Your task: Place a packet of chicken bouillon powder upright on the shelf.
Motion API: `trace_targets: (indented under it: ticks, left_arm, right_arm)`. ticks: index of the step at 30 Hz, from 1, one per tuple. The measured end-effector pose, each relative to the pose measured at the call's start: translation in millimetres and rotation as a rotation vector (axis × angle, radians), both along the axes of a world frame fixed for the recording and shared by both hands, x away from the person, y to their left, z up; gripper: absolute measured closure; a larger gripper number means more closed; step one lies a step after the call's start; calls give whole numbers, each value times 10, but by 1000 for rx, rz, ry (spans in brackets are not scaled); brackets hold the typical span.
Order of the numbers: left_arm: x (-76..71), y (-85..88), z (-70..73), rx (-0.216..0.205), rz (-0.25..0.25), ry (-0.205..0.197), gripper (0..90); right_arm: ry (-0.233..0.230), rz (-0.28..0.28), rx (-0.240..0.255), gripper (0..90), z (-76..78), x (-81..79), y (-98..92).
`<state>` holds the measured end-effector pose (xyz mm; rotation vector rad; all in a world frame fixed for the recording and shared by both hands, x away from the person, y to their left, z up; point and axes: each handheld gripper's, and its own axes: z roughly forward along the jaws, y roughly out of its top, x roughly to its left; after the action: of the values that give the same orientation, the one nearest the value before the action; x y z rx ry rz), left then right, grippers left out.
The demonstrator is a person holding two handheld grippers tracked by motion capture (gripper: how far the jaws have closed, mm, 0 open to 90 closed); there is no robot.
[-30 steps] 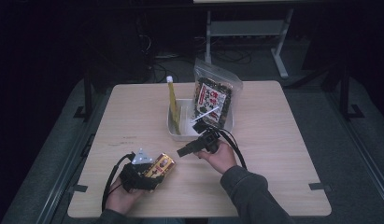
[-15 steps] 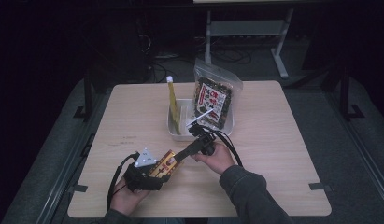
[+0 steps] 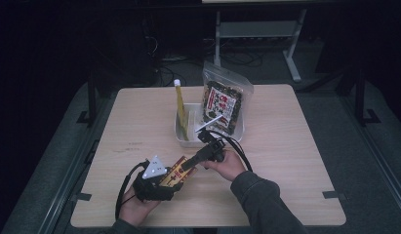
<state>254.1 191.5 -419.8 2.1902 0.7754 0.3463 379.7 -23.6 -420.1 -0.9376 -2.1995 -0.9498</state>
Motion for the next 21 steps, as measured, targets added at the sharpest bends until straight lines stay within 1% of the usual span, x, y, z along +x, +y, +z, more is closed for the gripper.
trace_targets:
  ticks: [2,8,11,16,19,21]
  left_arm:
    - [4,5,-5,-6,-2,6,325]
    - [10,12,-8,-8,-4,4,325]
    - [8,2,-19,0,-6,1,324]
    - [-5,-25,-22,16,0,-25,323]
    - [-12,-36,-24,27,7,-42,320]
    - [-9,-32,-20,25,10,-43,318]
  right_arm:
    - [9,-4,1,552,3,2,-8]
    - [29,-20,13,585,23,-4,-19]
    - [59,-42,16,620,39,-6,-32]
    - [74,-56,29,663,78,-13,-58]
    - [71,-71,31,675,92,-20,-54]
    - [75,-82,38,680,100,-22,-56]
